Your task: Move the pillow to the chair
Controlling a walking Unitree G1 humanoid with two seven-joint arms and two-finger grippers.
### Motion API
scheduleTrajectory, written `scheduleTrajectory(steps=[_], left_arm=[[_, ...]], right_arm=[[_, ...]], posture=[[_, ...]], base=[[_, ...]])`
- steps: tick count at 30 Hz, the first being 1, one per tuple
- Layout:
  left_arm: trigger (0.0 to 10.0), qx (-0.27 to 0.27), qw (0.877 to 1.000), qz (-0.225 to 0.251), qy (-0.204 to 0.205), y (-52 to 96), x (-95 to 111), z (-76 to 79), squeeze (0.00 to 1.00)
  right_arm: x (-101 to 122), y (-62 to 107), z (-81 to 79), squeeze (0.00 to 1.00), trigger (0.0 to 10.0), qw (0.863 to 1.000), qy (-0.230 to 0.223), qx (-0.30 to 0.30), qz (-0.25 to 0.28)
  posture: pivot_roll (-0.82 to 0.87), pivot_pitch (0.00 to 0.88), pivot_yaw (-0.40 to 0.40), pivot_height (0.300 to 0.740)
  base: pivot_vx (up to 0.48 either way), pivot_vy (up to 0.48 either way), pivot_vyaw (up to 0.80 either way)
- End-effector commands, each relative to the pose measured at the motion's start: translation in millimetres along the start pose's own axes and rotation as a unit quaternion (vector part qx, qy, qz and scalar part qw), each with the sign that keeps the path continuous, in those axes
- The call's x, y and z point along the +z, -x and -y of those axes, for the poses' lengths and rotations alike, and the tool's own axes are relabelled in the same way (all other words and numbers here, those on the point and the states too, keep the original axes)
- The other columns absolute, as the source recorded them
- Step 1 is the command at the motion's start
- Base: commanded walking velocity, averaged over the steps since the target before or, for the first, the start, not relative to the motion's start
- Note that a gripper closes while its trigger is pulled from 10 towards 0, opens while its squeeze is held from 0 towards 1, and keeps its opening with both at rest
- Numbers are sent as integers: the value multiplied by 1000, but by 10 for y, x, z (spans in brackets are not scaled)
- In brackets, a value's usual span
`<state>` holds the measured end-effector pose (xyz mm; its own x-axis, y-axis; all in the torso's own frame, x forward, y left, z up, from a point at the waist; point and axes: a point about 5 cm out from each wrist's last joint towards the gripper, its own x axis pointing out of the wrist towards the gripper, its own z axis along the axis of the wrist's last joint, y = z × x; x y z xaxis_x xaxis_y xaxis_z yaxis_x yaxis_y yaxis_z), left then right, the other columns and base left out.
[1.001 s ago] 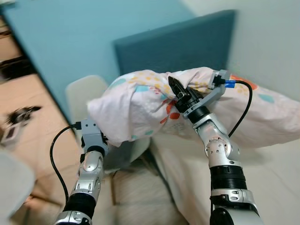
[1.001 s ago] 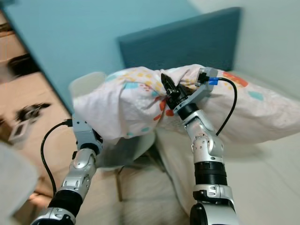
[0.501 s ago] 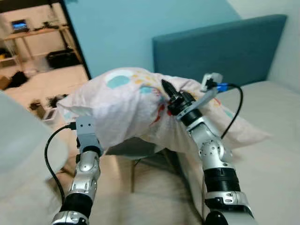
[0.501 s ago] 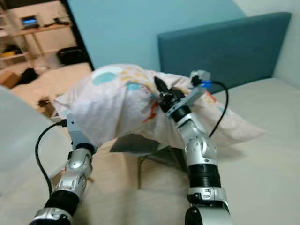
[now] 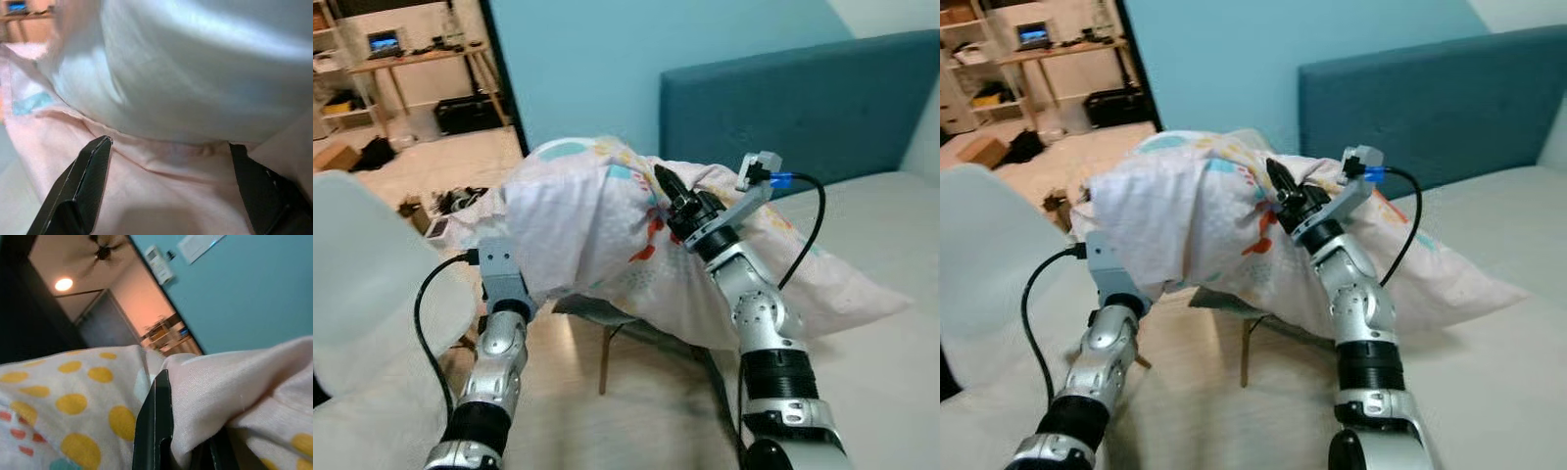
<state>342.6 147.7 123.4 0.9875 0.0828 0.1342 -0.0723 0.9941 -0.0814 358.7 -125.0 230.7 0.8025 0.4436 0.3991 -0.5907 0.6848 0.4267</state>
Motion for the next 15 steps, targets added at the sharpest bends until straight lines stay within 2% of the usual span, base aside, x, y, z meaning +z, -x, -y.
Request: scheduleTrajectory(steps=[1, 9, 15], left_arm=[[10000, 10, 1000, 11, -2, -26, 65, -75, 0], [10000, 6, 999, 43, -1, -86, 262, -56, 0], [10000, 5, 999, 45, -1, -70, 286, -54, 0]], right_arm=[[69, -163, -278, 0, 10000, 998, 9, 64, 21], [70, -197, -347, 0, 10000, 996, 19, 90, 14], [63, -204, -370, 0, 10000, 995, 18, 96, 13]], posture=[[-265, 0, 67, 738], [-258, 0, 62, 738], [-254, 0, 65, 738]], base=[[480, 0, 0], [480, 0, 800], [480, 0, 800]])
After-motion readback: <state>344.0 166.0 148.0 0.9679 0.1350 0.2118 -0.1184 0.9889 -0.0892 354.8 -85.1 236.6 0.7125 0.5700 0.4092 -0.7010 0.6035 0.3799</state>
